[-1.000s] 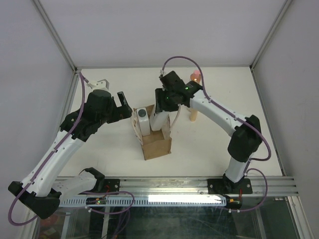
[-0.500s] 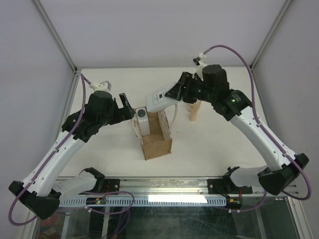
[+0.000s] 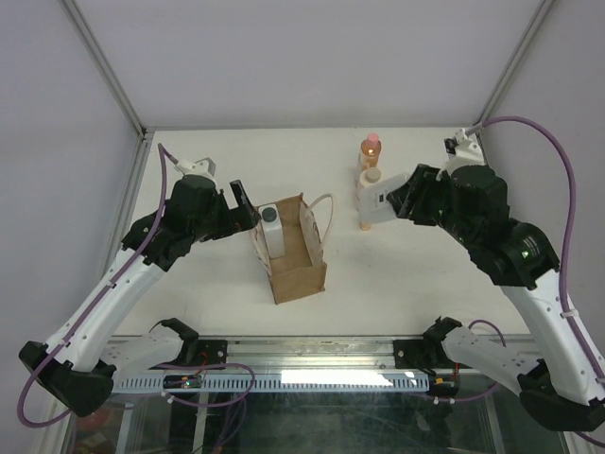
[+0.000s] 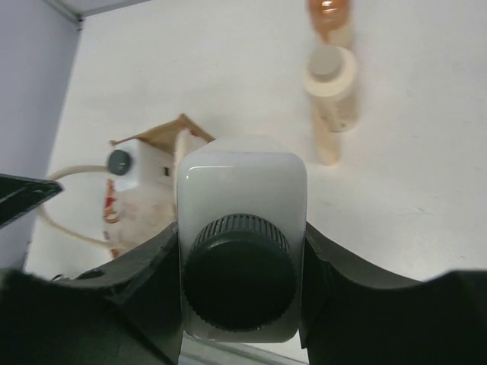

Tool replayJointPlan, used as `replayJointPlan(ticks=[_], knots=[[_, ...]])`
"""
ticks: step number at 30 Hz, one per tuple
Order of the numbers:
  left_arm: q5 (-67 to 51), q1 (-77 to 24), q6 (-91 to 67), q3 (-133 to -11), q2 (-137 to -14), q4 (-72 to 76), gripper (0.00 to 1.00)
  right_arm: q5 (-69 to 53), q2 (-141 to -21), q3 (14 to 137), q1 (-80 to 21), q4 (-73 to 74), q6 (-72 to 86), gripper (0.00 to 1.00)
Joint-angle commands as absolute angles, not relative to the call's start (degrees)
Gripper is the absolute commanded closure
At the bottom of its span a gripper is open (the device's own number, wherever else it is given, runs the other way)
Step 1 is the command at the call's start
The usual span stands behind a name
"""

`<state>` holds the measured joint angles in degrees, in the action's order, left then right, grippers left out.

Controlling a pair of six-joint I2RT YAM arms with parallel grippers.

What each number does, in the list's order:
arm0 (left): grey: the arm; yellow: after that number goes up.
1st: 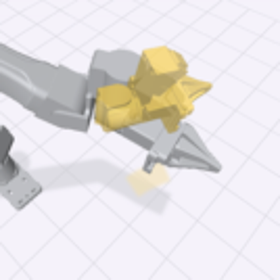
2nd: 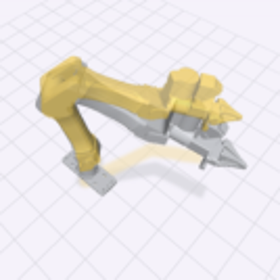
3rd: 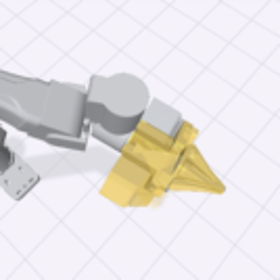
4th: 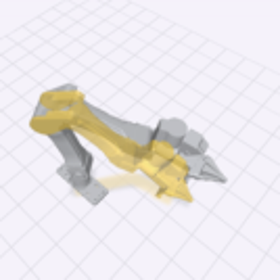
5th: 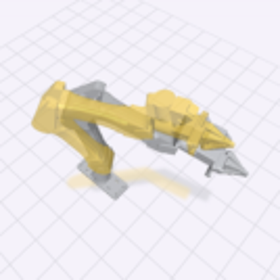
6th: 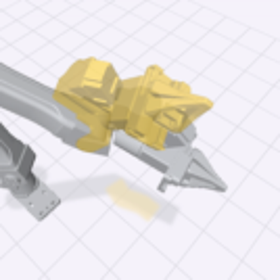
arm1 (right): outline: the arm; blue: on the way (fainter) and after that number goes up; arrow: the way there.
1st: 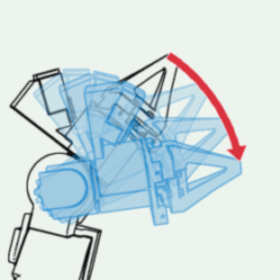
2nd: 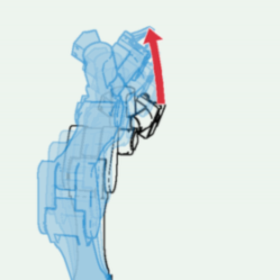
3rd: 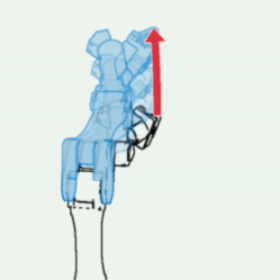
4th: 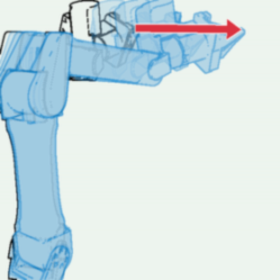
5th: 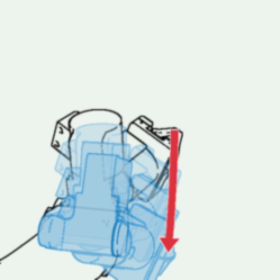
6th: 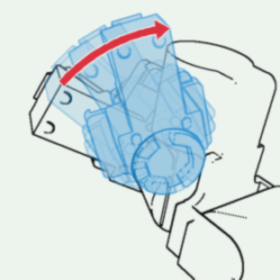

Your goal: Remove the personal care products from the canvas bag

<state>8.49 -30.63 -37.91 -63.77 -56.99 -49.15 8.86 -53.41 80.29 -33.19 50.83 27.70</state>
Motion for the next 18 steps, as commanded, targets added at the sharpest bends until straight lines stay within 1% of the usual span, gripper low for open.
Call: replayJointPlan(ticks=[1, 5, 11, 14, 18], knots=[[6.9, -30.2, -37.5, -65.2, -58.4, -45.3, 0.01, 24.1, -50.7, 80.0, -33.0, 50.3, 24.2, 1.00], [6.9, -30.2, -37.1, -66.0, -59.6, -45.0, 0.01, 26.4, -50.9, 73.9, -33.0, 50.8, 24.3, 1.00], [7.3, -30.2, -36.4, -67.2, -60.5, -45.0, 0.01, 25.8, -52.8, 63.3, -33.0, 43.6, 25.0, 1.00], [7.5, -30.1, -36.3, -67.2, -60.2, -45.0, 0.01, 24.8, -55.4, 60.3, -32.9, 39.5, 24.4, 1.00], [8.3, -30.1, -36.1, -67.3, -59.9, -45.7, 0.01, 21.6, -60.2, 59.4, -32.9, 35.0, 23.0, 1.00]])
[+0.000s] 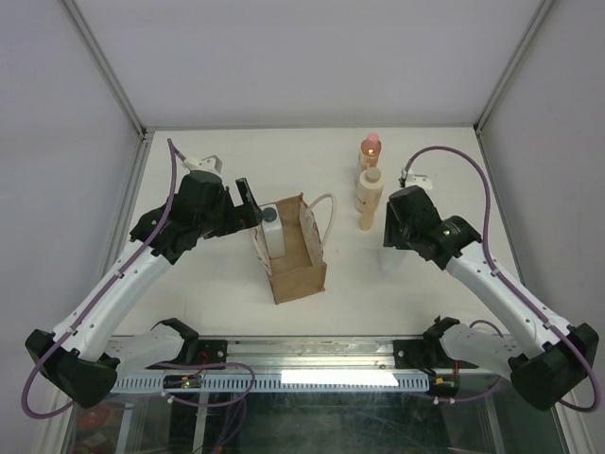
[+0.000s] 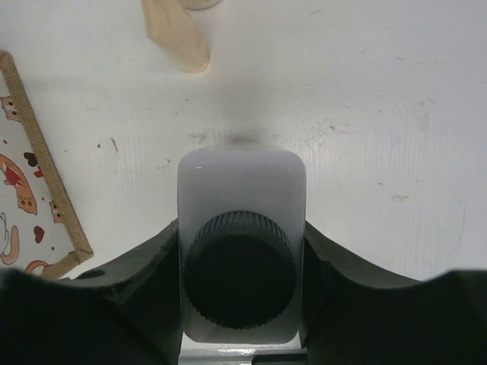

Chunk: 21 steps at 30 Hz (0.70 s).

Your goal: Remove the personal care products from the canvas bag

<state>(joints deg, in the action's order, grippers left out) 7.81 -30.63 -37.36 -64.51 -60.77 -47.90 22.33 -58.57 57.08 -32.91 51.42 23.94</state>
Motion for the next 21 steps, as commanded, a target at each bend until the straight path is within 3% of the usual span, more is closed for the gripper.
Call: replayJointPlan(ticks=[1, 19, 21], knots=[[8.5, -30.1, -35.9, -67.4, -59.9, -45.9, 0.01, 20.8, -61.6, 59.7, -32.9, 34.6, 22.6, 1.00], [11.0, -29.7, -34.2, -69.3, -60.2, -47.9, 0.01, 22.1, -73.1, 60.7, -32.9, 29.7, 21.5, 1.00], [11.2, -29.7, -34.1, -69.4, -60.3, -48.0, 0.01, 22.1, -73.3, 61.1, -32.9, 30.8, 21.8, 0.96]])
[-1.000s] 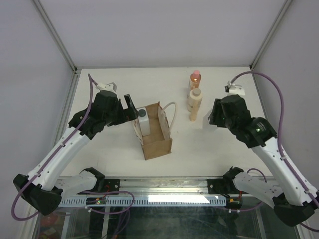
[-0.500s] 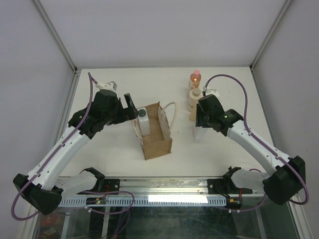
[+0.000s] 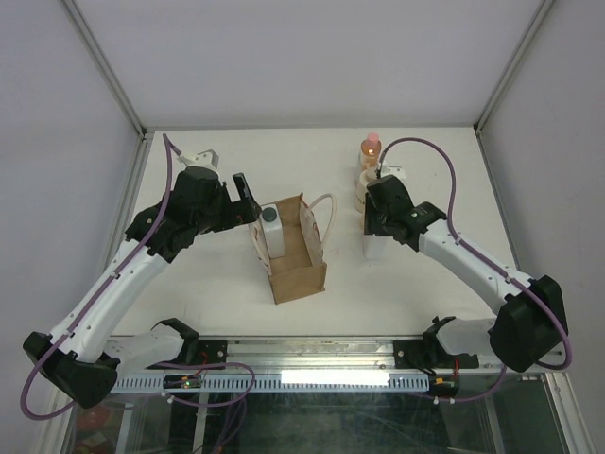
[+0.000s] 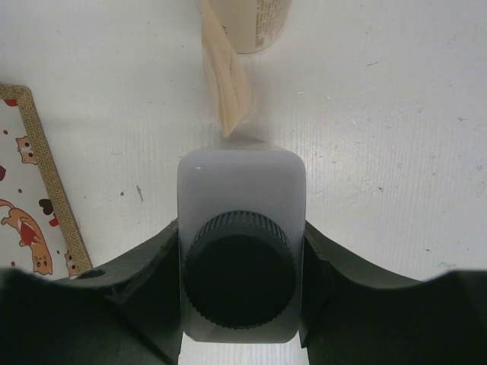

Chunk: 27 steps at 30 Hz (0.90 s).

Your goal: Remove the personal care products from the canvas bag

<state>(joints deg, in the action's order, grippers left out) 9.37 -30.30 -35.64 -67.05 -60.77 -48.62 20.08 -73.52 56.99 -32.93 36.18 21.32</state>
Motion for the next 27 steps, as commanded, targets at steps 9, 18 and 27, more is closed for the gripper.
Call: replayJointPlan(ticks=[9, 18, 27], knots=[[10.3, -29.7, -35.1, -69.1, -60.7, -47.9, 0.01, 20.4, -72.2, 61.9, -32.9, 32.7, 20.3, 0.31], [8.9, -29.7, -36.7, -67.0, -59.3, -47.3, 0.01, 20.4, -67.1, 63.8, -32.9, 37.3, 21.3, 0.20], [6.8, -29.7, -39.3, -63.4, -56.4, -46.9, 0.01, 17.9, -56.9, 61.6, -32.9, 40.0, 23.0, 0.21]])
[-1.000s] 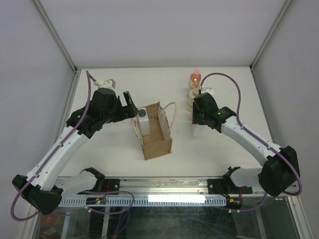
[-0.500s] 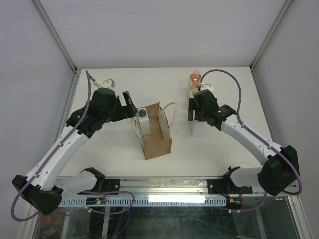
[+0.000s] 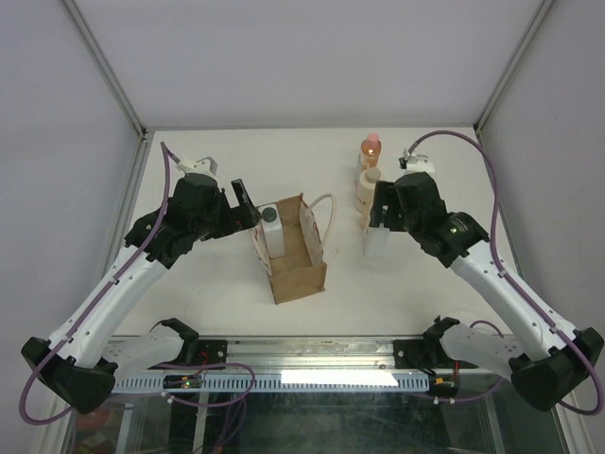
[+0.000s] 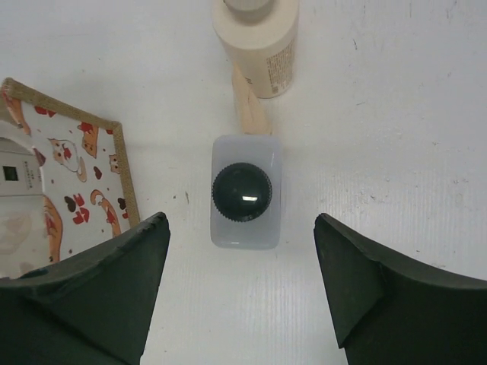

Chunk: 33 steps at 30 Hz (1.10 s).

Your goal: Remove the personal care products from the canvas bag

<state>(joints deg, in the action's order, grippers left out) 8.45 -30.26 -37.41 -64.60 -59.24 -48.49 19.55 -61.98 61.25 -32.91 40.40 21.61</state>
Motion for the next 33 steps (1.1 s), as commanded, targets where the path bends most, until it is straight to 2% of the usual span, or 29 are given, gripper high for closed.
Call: replayJointPlan(ticks=[1, 7, 13, 21, 33], knots=[[6.7, -29.7, -39.4, -63.0, -55.9, -46.9, 0.01, 17.3, -55.5, 61.9, -32.9, 39.6, 22.9, 0.21], [6.9, -29.7, -39.8, -61.7, -53.5, -46.9, 0.01, 9.8, -54.2, 67.5, -32.9, 34.7, 20.9, 0.19], [7.8, -29.7, -38.2, -63.7, -54.1, -48.6, 0.01, -2.4, -62.0, 74.9, -35.1, 29.6, 23.2, 0.14], [12.4, -29.7, -34.9, -67.2, -53.8, -51.2, 0.01, 2.6, -78.7, 85.2, -49.4, 28.6, 22.7, 0.14], [17.0, -29.7, -29.0, -72.9, -55.3, -54.1, 0.01, 5.3, -100.5, 98.4, -52.9, 39.1, 20.8, 0.32]])
